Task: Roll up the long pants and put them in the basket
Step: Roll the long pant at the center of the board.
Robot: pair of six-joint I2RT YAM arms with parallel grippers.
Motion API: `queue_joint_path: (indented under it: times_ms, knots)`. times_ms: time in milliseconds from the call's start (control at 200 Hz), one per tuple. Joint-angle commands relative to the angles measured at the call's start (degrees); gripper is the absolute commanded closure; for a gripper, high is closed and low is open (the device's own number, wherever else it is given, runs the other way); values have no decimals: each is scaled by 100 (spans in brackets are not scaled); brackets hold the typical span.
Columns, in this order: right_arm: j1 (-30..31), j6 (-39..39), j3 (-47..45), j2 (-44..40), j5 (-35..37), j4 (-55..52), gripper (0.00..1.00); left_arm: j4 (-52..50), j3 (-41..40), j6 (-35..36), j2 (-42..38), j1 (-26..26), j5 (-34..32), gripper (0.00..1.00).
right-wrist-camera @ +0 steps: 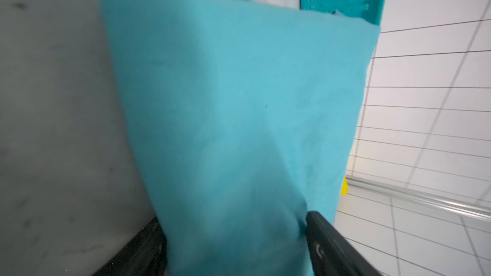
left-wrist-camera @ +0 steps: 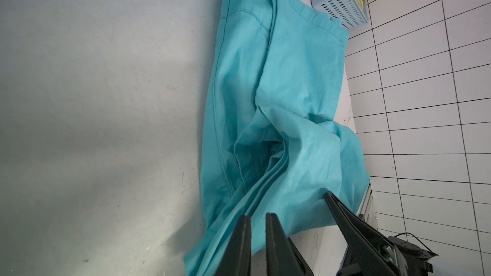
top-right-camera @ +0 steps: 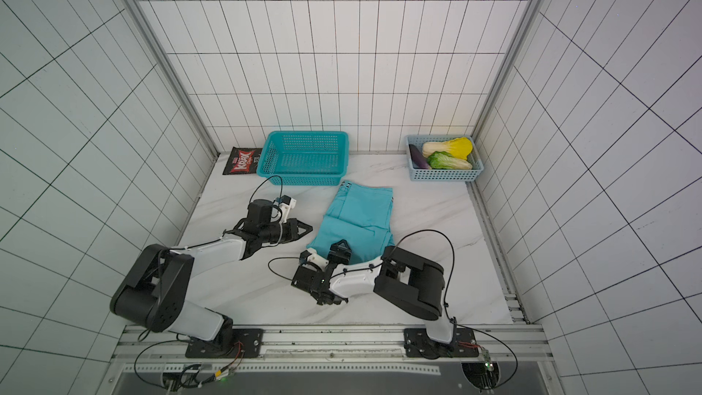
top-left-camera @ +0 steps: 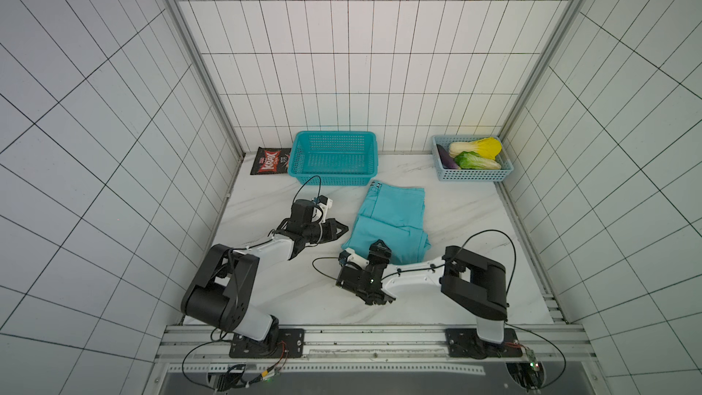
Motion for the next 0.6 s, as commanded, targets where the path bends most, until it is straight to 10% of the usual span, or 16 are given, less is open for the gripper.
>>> queue_joint_path:
  times_ms: [0,140,285,595]
  knots:
    - [-292,-112,14,945,-140,-231,18,161,14,-24,-252,33,141,84]
    - [-626,-377,208,1147,-516,-24,25,114,-34,-3,-409,73,157,84]
    - [-993,-568,320,1066,-1239,24,58,57,-121,8,-637,229,183,84]
    - [-1570,-535,278,277,-2681,-386,95,-306,-185,192,-1047,508,175,84]
